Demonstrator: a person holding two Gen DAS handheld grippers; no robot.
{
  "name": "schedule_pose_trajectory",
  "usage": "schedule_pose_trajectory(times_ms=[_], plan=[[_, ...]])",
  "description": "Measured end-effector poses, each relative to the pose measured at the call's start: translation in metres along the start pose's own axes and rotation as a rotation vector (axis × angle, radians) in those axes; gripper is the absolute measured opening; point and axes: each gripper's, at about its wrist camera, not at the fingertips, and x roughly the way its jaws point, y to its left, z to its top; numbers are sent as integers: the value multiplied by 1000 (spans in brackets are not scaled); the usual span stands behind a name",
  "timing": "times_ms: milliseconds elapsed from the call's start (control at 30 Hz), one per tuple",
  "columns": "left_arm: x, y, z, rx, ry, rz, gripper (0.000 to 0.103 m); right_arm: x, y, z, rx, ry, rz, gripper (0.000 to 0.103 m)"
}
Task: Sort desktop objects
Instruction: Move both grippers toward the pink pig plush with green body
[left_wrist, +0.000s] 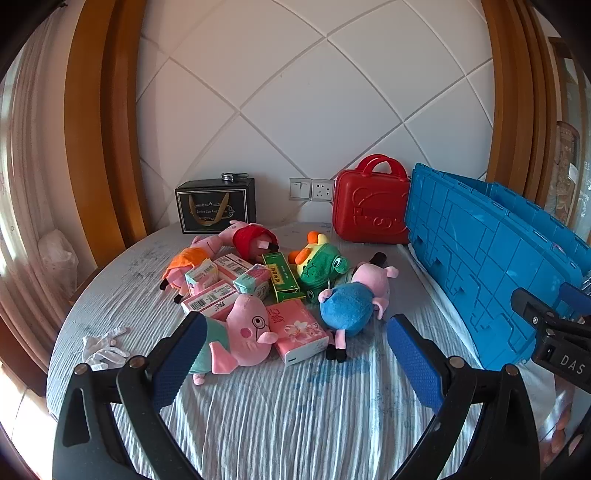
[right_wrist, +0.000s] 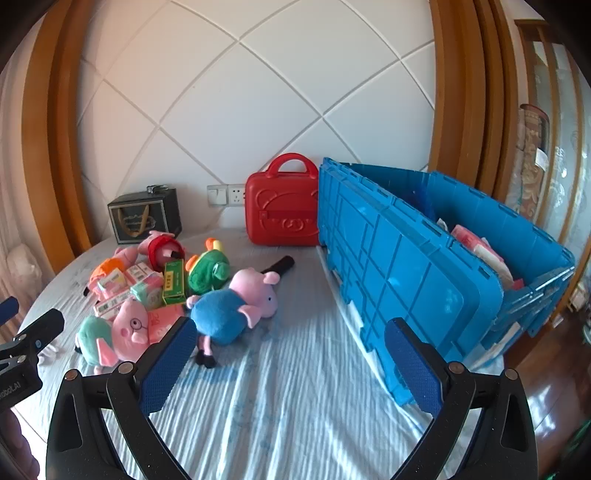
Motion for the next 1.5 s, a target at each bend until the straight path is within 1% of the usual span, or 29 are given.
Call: schedule_pose_trajectory(times_ms=[67, 300, 400, 467, 533, 633, 733, 867, 933, 1000, 1100, 1267, 1400, 1433, 1500], plan=[[0, -3, -1, -7, 6, -6, 100, 1, -2, 1, -4, 1, 4, 103], [3, -12, -7, -35, 7, 16, 100, 8, -10, 0, -33, 14, 34, 103], [12, -17, -14, -37, 58, 22, 100, 16, -11, -1, -58, 23, 62, 103], [21, -16, -23, -45, 102, 43, 100, 26, -9, -3, -77, 44, 90, 103], [30, -8, -36, -61, 147, 57, 100, 41, -5, -7, -96, 69, 110, 103], [46, 15, -53, -84, 217, 87, 100, 70, 9, -15, -123, 140, 125, 103], [62, 47, -62, -99, 254, 135, 100, 95, 26, -22, -143, 198, 149, 103], [88, 97, -65, -89, 287, 207, 100, 121, 57, -27, -160, 249, 144, 103], [101, 121, -66, -93, 308, 223, 100, 131, 72, -27, -147, 274, 173, 103], [117, 143, -67, -96, 331, 222, 100, 139, 91, -28, -149, 298, 196, 103], [145, 162, -70, -91, 368, 203, 100, 154, 123, -30, -163, 327, 228, 103], [189, 170, -72, -77, 404, 157, 100, 184, 175, -40, -194, 393, 309, 102], [225, 173, -83, -59, 468, 129, 100, 209, 214, -48, -220, 448, 370, 87], [231, 174, -86, -55, 480, 120, 100, 214, 221, -51, -226, 462, 384, 84], [244, 174, -90, -45, 497, 104, 100, 222, 235, -56, -234, 485, 413, 84]])
